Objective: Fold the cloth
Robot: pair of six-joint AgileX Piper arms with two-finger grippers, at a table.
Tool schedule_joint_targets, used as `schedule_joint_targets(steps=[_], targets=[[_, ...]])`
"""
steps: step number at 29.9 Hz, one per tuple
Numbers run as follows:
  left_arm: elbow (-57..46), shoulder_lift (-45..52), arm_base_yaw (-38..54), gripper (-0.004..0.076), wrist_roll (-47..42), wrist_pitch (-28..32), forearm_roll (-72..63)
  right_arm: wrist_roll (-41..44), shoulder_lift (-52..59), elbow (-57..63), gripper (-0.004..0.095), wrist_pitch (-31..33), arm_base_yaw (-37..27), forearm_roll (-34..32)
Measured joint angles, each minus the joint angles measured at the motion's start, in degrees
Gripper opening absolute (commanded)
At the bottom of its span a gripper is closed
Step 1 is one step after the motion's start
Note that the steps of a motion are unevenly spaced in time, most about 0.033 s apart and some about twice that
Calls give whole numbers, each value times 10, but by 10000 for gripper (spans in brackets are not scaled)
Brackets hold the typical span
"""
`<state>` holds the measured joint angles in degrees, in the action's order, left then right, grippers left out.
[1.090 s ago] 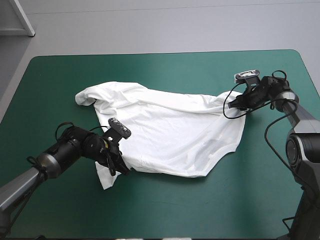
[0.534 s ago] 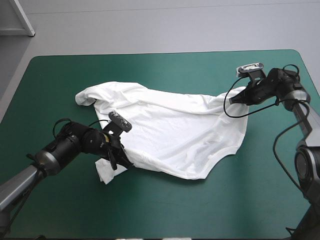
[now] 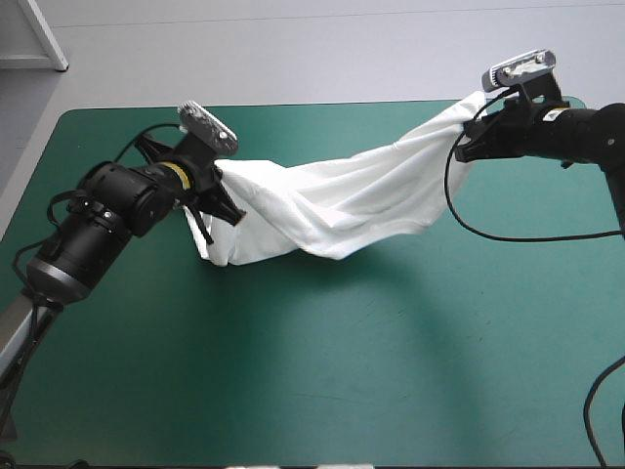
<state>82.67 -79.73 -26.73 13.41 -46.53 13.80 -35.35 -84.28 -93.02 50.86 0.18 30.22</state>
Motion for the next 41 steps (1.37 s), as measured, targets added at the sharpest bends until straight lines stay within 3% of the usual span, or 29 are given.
schedule_joint_targets(steps=[9,21,33,41], targets=[[220,-9,95,20,39,-28,-38,18,15,-153,-8,41,0,7],[524,2,100,19,90,-112,-40,40,68,-380,-9,44,0,26],[568,67,100,19,118,-122,-60,58,131,-474,-9,59,0,30],[521,15,100,19,118,-119,-60,123,110,-433,-12,97,0,-69]])
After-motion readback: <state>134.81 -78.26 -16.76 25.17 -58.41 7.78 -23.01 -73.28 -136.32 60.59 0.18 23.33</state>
